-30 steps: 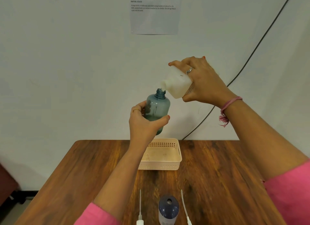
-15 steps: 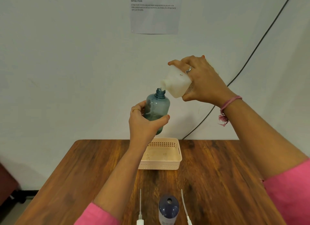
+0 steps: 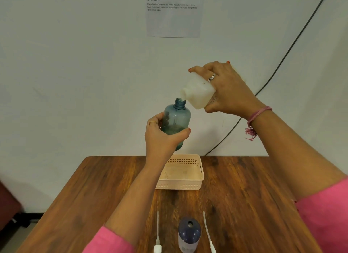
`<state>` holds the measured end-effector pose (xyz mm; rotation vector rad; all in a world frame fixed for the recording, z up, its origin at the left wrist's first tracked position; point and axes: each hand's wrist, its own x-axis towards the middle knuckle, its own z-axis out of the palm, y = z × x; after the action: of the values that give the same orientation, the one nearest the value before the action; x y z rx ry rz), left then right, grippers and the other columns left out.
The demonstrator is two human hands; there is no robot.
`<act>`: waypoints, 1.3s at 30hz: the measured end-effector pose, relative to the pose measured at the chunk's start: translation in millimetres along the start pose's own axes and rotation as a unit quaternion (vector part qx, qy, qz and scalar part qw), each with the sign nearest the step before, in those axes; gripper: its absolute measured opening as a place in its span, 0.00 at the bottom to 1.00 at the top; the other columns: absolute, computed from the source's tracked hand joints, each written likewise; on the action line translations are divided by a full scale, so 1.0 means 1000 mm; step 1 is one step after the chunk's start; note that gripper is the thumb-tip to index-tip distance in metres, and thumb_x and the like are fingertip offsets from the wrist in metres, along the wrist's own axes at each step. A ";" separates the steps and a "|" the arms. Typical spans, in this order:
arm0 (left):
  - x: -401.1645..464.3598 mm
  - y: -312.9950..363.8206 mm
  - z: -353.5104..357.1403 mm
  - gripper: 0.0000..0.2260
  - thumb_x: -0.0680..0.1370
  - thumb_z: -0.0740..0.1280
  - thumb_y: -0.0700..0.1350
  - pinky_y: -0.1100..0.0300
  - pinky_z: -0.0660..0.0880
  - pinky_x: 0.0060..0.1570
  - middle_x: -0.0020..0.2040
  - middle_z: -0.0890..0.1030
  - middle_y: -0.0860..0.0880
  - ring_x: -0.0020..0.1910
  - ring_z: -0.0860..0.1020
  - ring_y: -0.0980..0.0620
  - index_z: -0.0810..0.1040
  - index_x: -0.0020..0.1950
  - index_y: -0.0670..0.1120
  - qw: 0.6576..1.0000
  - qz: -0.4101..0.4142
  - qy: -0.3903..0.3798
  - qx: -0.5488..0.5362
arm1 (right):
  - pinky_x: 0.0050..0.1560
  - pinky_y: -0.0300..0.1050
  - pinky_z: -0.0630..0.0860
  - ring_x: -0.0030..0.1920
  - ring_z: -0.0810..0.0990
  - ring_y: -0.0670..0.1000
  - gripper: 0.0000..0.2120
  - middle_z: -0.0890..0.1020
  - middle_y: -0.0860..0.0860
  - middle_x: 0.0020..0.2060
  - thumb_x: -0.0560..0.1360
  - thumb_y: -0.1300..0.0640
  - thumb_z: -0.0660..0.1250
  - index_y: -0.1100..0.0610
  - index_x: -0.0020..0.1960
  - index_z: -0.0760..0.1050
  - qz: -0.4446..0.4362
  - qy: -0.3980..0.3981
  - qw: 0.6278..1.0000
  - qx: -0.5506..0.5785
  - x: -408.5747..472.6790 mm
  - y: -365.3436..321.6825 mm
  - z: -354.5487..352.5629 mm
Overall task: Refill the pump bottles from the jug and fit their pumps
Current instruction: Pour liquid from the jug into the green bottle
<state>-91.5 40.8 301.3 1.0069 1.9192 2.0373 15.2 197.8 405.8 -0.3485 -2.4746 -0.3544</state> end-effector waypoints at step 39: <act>0.001 -0.003 0.001 0.34 0.63 0.80 0.43 0.75 0.75 0.38 0.60 0.74 0.52 0.54 0.75 0.55 0.70 0.66 0.49 1.000 -0.003 -0.001 -0.010 | 0.68 0.64 0.61 0.60 0.71 0.58 0.46 0.73 0.56 0.59 0.58 0.54 0.78 0.50 0.73 0.63 -0.002 0.006 1.000 0.003 -0.003 -0.003 -0.002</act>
<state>-92.9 42.9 298.6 0.9975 1.8947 2.0472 17.6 193.8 405.4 -0.3387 -2.4637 -0.3485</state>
